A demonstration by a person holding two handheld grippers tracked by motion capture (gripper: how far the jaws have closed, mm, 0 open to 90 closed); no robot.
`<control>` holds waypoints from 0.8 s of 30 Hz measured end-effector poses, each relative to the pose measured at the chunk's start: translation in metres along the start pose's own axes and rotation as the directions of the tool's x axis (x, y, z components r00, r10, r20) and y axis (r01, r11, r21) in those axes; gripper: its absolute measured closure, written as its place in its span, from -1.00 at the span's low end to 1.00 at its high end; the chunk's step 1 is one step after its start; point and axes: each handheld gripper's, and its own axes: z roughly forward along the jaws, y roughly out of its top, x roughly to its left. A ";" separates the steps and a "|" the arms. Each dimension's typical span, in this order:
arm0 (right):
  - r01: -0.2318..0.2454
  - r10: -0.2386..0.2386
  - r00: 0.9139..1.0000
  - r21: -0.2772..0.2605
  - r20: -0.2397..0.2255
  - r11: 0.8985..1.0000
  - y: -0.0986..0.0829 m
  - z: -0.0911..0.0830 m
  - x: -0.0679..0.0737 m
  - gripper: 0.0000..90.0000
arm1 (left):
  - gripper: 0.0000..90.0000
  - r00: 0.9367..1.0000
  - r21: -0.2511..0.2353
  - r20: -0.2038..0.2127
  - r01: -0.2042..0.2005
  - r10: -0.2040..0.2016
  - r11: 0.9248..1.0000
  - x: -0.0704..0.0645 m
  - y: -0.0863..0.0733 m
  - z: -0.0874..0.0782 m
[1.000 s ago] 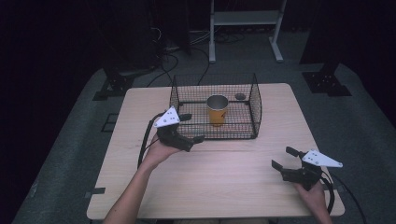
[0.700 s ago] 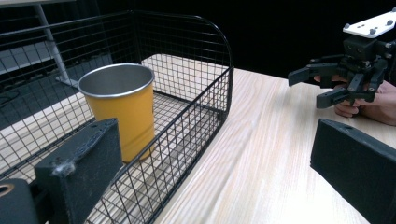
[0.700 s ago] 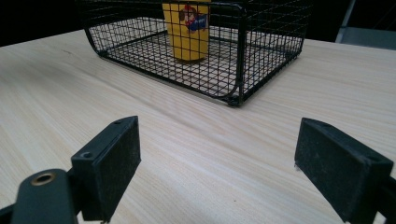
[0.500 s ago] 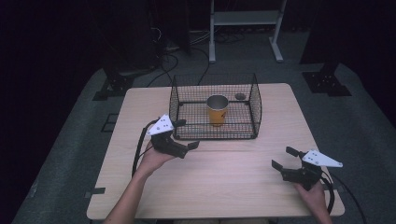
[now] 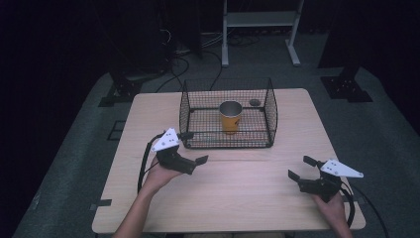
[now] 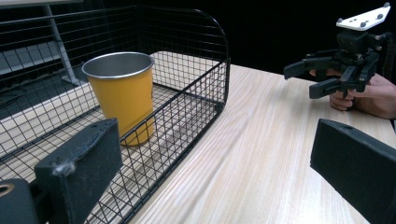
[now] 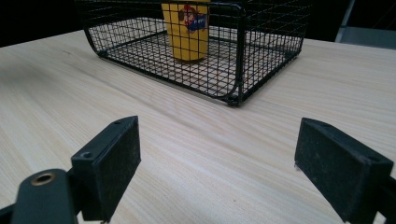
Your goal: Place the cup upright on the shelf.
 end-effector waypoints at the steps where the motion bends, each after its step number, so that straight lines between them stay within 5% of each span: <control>1: 0.000 0.000 1.000 0.001 0.000 1.000 0.000 0.000 0.000 -0.70 | -0.96 1.000 0.000 0.000 0.001 -0.001 1.000 -0.001 -0.001 -0.001; 24: -0.001 0.001 1.000 -0.004 -0.004 1.000 0.000 0.000 0.000 -0.70 | -0.96 0.999 -0.016 -0.045 -0.014 0.014 1.000 -0.027 -0.023 -0.019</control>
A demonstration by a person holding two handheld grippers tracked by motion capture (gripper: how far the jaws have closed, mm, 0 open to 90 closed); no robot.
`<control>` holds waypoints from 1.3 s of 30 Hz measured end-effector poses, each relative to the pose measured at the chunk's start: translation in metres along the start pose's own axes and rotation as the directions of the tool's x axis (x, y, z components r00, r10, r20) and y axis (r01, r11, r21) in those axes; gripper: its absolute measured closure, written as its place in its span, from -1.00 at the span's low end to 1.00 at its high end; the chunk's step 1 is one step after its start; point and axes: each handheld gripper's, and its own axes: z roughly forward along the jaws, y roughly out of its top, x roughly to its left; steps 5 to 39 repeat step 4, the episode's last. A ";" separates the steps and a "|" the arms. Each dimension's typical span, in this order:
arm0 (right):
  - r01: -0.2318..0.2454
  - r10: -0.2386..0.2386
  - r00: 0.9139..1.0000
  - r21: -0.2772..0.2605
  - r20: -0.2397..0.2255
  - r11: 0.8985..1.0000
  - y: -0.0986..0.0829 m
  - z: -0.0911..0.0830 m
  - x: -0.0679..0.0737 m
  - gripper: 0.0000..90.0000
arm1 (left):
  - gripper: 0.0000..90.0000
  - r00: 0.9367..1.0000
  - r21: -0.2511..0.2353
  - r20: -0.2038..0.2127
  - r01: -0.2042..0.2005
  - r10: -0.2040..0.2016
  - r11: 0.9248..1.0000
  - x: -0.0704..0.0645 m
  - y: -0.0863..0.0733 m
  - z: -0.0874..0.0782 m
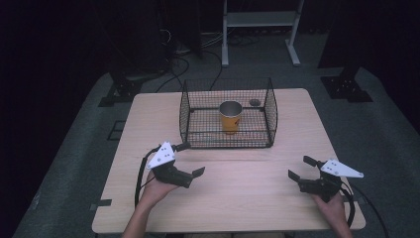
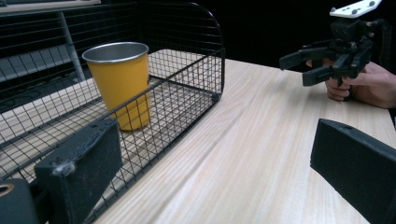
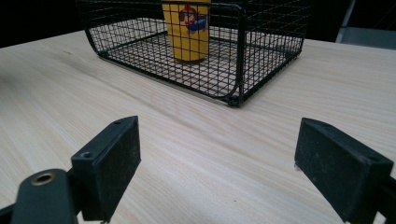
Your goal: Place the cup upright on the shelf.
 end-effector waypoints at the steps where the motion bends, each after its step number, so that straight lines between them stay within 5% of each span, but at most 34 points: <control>1: -0.001 0.001 1.000 0.000 0.000 1.000 0.000 0.000 0.000 -0.70 | -0.96 1.000 -0.001 -0.006 -0.004 0.004 1.000 -0.002 -0.002 -0.002; 4: 0.000 0.000 1.000 -0.002 -0.003 1.000 0.000 0.000 0.000 -0.70 | -0.96 1.000 -0.029 -0.027 0.010 -0.010 1.000 -0.009 -0.010 -0.007; 39: 0.000 0.000 1.000 -0.002 -0.003 1.000 0.000 0.000 0.000 -0.70 | -0.96 1.000 -0.029 -0.027 0.010 -0.010 1.000 -0.009 -0.010 -0.007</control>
